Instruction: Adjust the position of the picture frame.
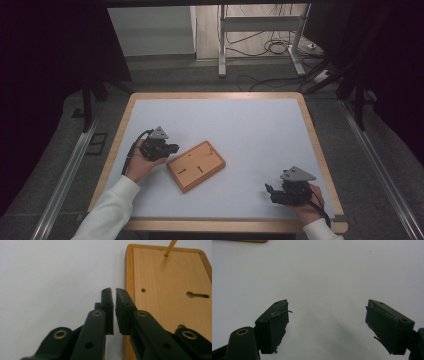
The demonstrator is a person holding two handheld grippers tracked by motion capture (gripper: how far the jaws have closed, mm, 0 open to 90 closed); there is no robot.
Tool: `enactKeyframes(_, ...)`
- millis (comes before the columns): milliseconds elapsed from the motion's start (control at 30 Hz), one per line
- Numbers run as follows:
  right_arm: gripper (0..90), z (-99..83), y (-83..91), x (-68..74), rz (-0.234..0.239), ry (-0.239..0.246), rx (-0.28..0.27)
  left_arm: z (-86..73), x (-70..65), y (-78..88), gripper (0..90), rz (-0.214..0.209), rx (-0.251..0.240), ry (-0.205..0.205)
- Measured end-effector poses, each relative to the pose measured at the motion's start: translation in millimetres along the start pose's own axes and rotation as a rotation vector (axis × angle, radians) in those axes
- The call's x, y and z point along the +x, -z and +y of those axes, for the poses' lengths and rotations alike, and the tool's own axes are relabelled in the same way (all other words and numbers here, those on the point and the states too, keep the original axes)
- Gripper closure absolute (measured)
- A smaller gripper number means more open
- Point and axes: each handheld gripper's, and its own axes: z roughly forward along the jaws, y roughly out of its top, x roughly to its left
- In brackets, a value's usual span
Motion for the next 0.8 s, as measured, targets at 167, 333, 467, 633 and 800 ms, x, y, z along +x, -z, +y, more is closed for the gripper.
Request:
enactKeyframes(167,18.9,0.2,0.8,0.1,-0.002,0.007,-0.009,-4.9,2.3,-1.8,89.5,-0.008,0.019,0.005)
enactKeyframes(333,18.8,0.0,0.2,0.0,0.000,0.009,-0.004,-7.3,0.6,-7.2,89.7,-0.022,0.042,0.012)
enactKeyframes(467,18.8,0.2,0.6,0.1,0.000,0.009,-0.005,-8.4,0.3,-9.4,89.8,-0.027,0.050,0.015)
enactKeyframes(633,18.6,-0.3,0.2,-0.2,-0.002,0.008,-0.004,-11.7,1.5,-10.4,89.9,-0.029,0.059,0.026)
enactKeyframes(800,18.6,-0.3,0.2,-0.5,-0.004,0.007,-0.003,-14.0,-1.2,-11.8,89.9,-0.034,0.069,0.021)
